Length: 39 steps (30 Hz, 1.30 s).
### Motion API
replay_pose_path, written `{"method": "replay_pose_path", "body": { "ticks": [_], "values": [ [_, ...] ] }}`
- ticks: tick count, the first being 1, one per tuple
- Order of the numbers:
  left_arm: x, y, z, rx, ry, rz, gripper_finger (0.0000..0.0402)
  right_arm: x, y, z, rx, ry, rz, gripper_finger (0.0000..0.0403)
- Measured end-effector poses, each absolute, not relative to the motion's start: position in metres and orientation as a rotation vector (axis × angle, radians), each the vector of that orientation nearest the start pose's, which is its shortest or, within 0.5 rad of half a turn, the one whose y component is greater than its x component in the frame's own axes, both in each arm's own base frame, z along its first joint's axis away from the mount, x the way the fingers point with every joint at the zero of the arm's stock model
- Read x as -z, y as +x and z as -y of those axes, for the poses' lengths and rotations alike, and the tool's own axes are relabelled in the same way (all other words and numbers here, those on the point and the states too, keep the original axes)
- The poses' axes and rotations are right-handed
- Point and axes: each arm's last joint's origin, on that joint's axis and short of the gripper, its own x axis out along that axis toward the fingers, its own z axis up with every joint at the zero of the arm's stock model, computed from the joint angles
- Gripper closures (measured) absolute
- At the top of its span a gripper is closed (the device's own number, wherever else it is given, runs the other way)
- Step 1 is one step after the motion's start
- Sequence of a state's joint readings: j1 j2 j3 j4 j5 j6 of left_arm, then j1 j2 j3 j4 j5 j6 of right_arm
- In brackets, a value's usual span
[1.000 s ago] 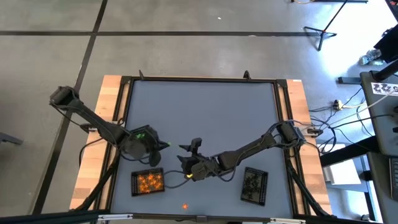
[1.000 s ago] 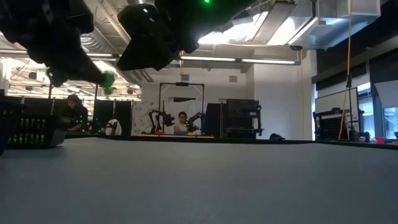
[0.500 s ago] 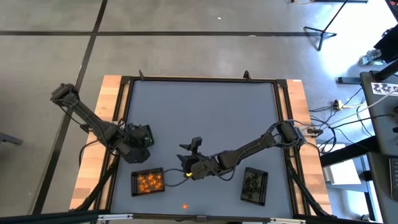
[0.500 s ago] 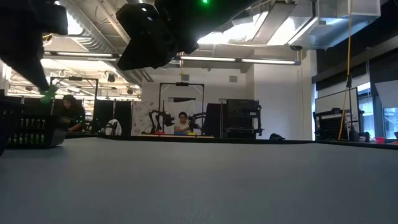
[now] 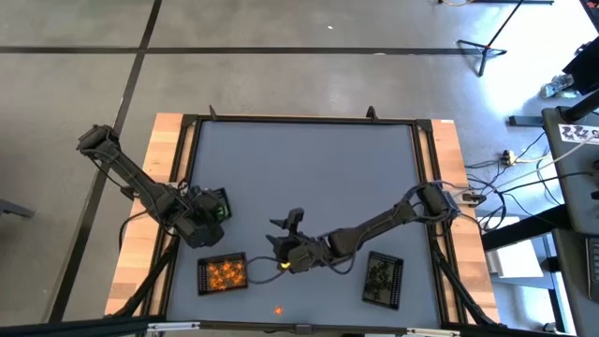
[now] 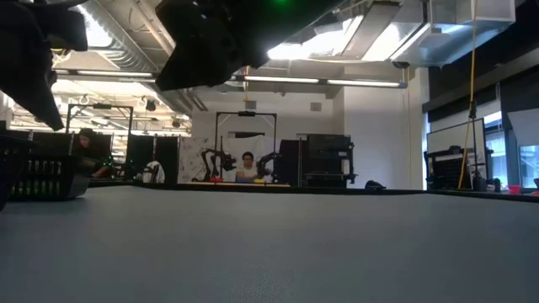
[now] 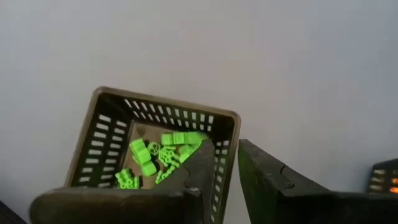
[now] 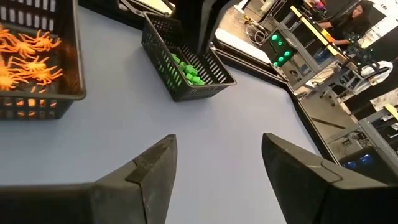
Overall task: Sort Halloween decoration
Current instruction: Put the green skeleton toy into the top black bin, then put the orange spider toy into the bottom left black bin
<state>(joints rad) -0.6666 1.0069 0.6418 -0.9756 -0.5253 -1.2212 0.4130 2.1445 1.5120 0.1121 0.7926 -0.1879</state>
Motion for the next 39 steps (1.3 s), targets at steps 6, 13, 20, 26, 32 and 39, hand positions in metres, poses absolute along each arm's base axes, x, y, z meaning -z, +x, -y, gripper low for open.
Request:
{"method": "replay_pose_path", "body": {
  "ticks": [6, 13, 20, 26, 32, 39],
  "values": [
    [-0.208, 0.127, 0.082, -0.542, -0.307, -0.866, 0.0336, -0.183, 0.434, -0.192, 0.191, -0.472, -0.47, 0.0172],
    [-0.23, 0.138, 0.118, -0.349, -0.203, -0.435, 0.0336, -0.179, 0.418, -0.234, -0.281, -0.278, -0.489, 0.0172],
    [-0.257, 0.146, 0.168, -0.08, -0.065, -0.186, 0.0336, -0.153, 0.404, -0.263, -0.411, -0.2, -0.566, 0.0172],
    [-0.254, 0.156, 0.191, 0.078, 0.028, -0.135, 0.0336, -0.135, 0.406, -0.267, -0.431, -0.136, -0.593, 0.0172],
    [-0.242, 0.169, 0.193, 0.059, 0.066, -0.157, 0.0336, -0.131, 0.407, -0.268, -0.431, -0.127, -0.582, 0.0172],
    [-0.236, 0.178, 0.189, 0.035, 0.038, -0.177, 0.0336, -0.118, 0.409, -0.27, -0.436, -0.119, -0.597, 0.0172]
  ]
}}
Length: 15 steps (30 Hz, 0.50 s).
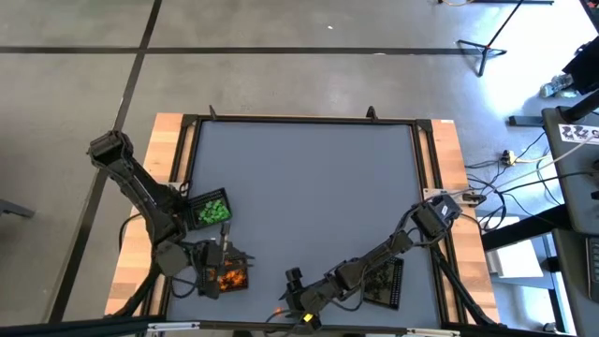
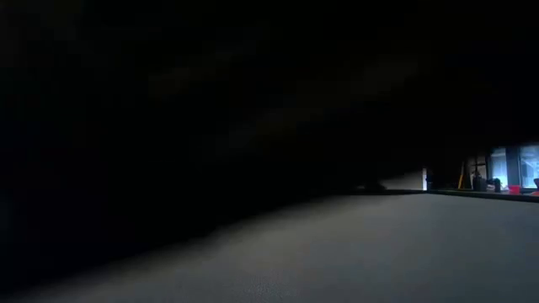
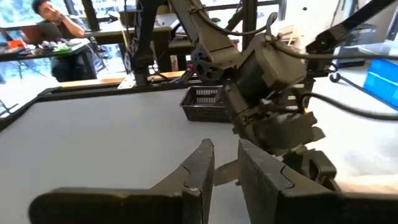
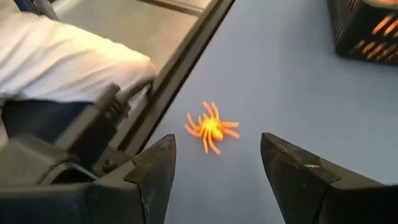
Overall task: Sort Halloween decoration
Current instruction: Put the orange spider toy into the bottom left black bin
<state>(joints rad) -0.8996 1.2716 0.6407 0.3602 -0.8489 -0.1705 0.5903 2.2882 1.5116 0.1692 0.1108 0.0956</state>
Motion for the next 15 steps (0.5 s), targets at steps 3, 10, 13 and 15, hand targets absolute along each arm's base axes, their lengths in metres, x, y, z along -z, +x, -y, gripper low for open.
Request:
{"method": "replay_pose_path", "body": {
  "ticks": [3, 10, 13, 15],
  "values": [
    [-0.236, 0.181, 0.188, 0.046, 0.023, -0.182, 0.0336, -0.116, 0.408, -0.269, -0.431, -0.123, -0.608, 0.0172],
    [-0.236, 0.181, 0.187, 0.041, -0.035, -0.184, 0.0336, -0.109, 0.413, -0.271, -0.413, -0.14, -0.59, 0.0172],
    [-0.235, 0.181, 0.188, 0.071, -0.074, -0.201, 0.0336, -0.107, 0.421, -0.278, -0.431, -0.134, -0.578, 0.0172],
    [-0.234, 0.181, 0.19, 0.13, -0.085, -0.226, 0.0336, -0.105, 0.424, -0.28, -0.429, -0.143, -0.603, 0.0172]
  ]
}}
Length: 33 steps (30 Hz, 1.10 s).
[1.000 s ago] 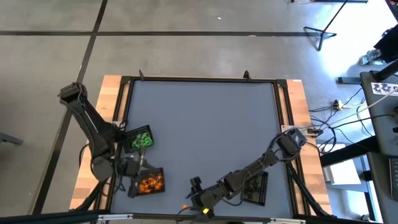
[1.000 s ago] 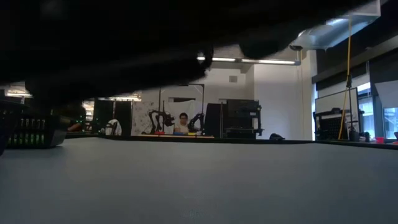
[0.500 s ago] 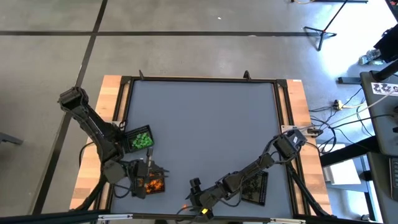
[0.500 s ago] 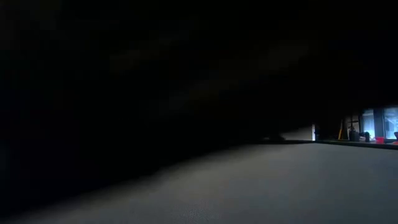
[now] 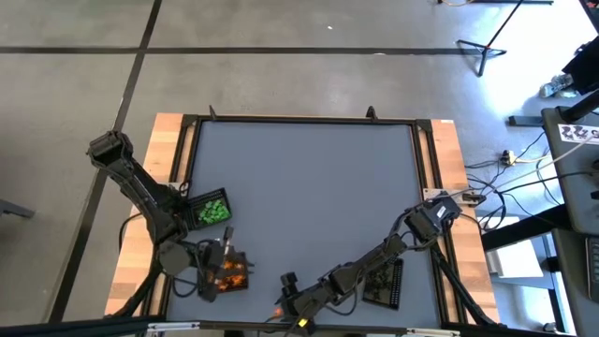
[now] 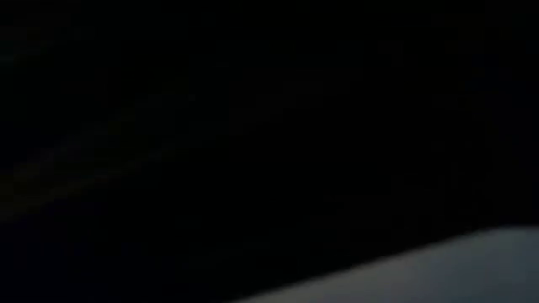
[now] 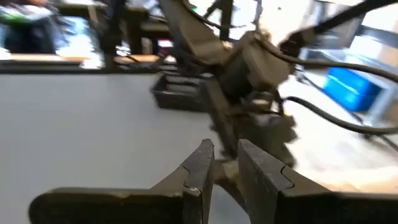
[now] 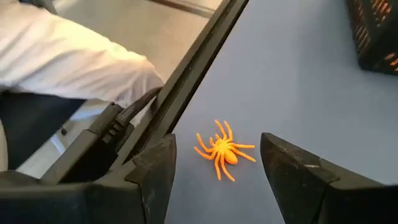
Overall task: Sort Halloween decoration
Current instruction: Put the orange spider toy into the bottom left black bin
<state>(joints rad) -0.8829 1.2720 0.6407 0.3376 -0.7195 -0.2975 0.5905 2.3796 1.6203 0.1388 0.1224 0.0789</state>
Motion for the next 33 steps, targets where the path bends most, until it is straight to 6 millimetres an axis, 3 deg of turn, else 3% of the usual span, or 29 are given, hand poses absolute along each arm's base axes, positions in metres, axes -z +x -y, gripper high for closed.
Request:
{"method": "replay_pose_path", "body": {
  "ticks": [7, 13, 18, 25, 29, 33],
  "values": [
    [-0.228, 0.175, 0.198, 0.222, -0.097, -0.273, 0.0336, -0.113, 0.432, -0.278, -0.31, -0.199, -0.691, 0.0172],
    [-0.211, 0.176, 0.207, 0.256, -0.047, -0.335, 0.0336, -0.123, 0.436, -0.274, -0.236, -0.22, -0.752, 0.0175],
    [-0.201, 0.181, 0.208, 0.245, -0.023, -0.364, 0.0336, -0.154, 0.441, -0.263, -0.165, -0.271, -0.716, 0.0212],
    [-0.202, 0.183, 0.21, 0.289, -0.052, -0.366, 0.0336, -0.197, 0.418, -0.251, -0.266, -0.284, -0.852, 0.0267],
    [-0.186, 0.189, 0.216, 0.293, -0.049, -0.397, 0.0336, -0.211, 0.412, -0.238, -0.185, -0.319, -0.888, 0.0286],
    [-0.169, 0.207, 0.231, 0.306, -0.021, -0.444, 0.0336, -0.235, 0.403, -0.231, -0.103, -0.354, -0.858, 0.0299]
  ]
}}
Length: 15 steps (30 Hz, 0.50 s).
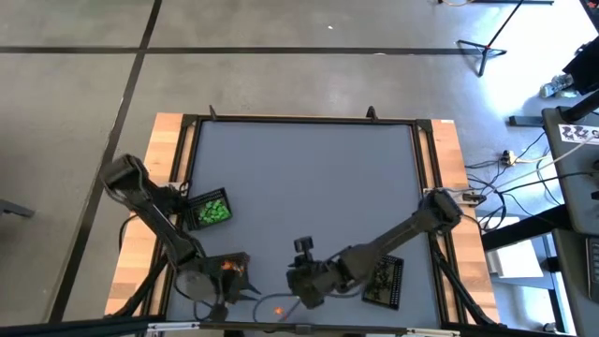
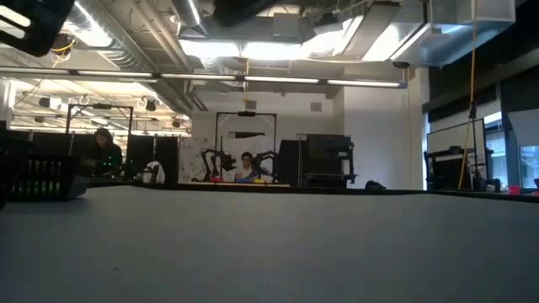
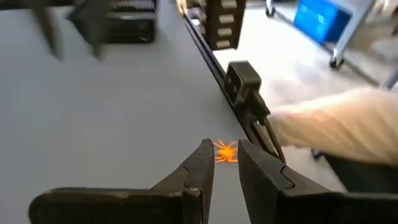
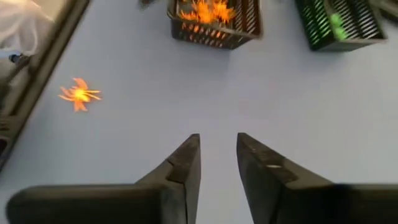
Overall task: Sort Halloween decoration
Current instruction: Put the orange spider toy into the bottom left black bin
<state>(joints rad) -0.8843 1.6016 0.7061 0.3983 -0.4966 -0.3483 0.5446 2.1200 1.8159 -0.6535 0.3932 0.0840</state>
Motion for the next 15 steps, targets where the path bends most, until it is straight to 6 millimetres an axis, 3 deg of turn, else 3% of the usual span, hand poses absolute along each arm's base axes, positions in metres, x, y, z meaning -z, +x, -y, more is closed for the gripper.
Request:
{"method": "replay_pose_path", "body": {
  "ticks": [9, 15],
  "values": [
    [-0.157, 0.262, 0.275, 0.376, 0.201, -0.563, 0.0336, -0.272, 0.379, -0.213, -0.086, -0.289, -0.697, 0.0317],
    [-0.143, 0.277, 0.281, 0.38, 0.242, -0.622, 0.0336, -0.256, 0.359, -0.203, -0.126, -0.214, -0.575, 0.0318]
  ]
}}
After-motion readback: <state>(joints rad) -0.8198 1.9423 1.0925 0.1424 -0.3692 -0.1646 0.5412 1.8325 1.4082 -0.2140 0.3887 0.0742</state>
